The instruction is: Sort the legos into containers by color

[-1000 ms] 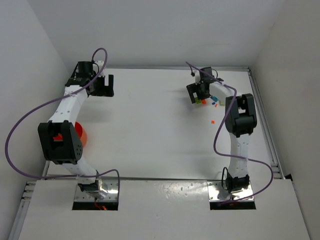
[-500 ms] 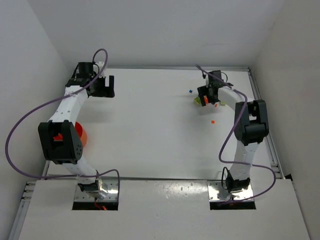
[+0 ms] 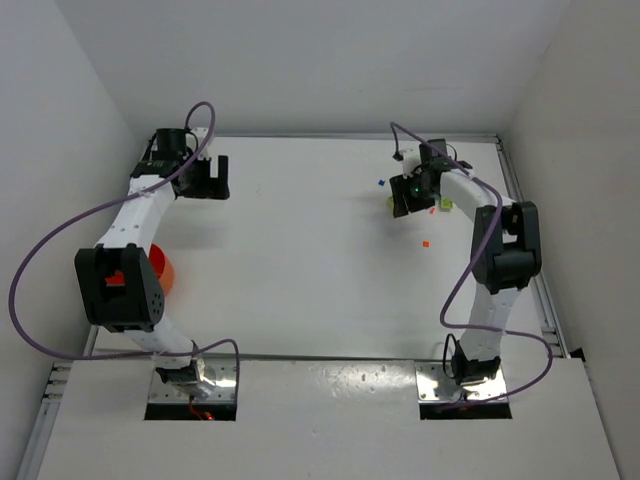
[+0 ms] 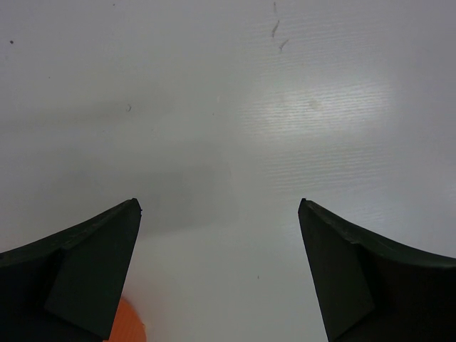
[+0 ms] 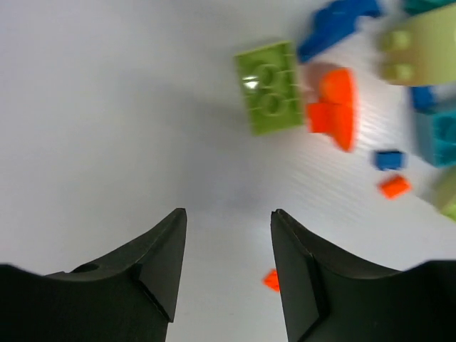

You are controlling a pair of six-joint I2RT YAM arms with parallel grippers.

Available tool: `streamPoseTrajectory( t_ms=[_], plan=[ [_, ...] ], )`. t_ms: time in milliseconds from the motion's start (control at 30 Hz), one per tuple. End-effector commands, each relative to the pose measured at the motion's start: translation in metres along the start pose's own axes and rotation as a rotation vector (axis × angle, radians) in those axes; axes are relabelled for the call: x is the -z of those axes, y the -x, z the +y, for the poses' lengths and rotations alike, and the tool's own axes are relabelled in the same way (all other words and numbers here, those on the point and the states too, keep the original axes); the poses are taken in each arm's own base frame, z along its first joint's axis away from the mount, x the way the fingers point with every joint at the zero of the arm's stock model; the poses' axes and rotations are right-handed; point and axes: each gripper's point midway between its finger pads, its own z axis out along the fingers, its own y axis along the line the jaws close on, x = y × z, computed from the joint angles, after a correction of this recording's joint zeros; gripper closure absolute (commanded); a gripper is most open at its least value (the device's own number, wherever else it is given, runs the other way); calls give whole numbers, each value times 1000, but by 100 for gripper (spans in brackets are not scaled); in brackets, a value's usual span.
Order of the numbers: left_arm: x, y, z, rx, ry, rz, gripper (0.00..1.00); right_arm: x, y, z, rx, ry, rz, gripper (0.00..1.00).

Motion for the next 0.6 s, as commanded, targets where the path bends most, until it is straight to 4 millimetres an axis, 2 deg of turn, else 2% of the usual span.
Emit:
streamPoseTrajectory(
  t_ms=[0, 67, 133, 200, 233, 367, 533, 567],
  plan=[
    [20, 11, 4, 3, 13, -63, 1, 19, 6, 50, 27, 200, -31, 45],
    [20, 11, 4, 3, 13, -63, 1, 13, 0, 53, 19, 197, -13, 38],
    [20, 11, 4, 3, 13, -63, 1, -1, -9, 49, -1, 187, 23, 29],
    [20, 11, 4, 3, 13, -63, 1, -7, -2, 42, 4, 156, 14, 24],
    [20, 11, 5, 3, 22, -62, 1, -10, 4, 35, 7, 127, 10, 23],
    [23, 13, 5, 2, 23, -71, 1, -26, 2, 20, -6, 58, 37, 17],
    [23, 15, 5, 0, 24, -80, 1, -37, 5, 9, -3, 10, 37, 16],
    [23, 15, 5, 0, 24, -80, 1, -41, 1, 7, -5, 0, 52, 16]
  ],
)
